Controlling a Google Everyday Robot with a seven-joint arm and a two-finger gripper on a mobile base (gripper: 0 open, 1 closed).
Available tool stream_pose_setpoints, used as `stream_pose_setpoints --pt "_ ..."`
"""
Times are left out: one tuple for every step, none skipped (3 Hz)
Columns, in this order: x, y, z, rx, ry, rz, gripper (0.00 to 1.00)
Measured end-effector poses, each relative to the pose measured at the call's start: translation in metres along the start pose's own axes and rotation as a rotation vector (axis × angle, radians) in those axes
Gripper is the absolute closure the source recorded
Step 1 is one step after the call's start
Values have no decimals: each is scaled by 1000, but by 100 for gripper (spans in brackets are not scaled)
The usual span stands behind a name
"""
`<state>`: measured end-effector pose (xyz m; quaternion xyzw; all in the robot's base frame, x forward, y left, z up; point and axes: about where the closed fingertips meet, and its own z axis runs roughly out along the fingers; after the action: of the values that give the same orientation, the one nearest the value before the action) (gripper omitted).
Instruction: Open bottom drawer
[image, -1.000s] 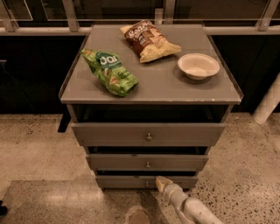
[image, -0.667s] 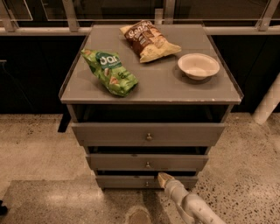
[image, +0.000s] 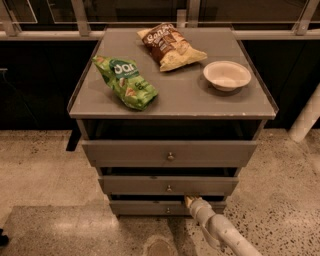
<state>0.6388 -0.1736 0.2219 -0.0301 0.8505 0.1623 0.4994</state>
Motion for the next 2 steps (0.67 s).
stream_pose_setpoints --pt "10 -15 12 55 41 11 100" --pt "24 -28 23 102 90 18 100"
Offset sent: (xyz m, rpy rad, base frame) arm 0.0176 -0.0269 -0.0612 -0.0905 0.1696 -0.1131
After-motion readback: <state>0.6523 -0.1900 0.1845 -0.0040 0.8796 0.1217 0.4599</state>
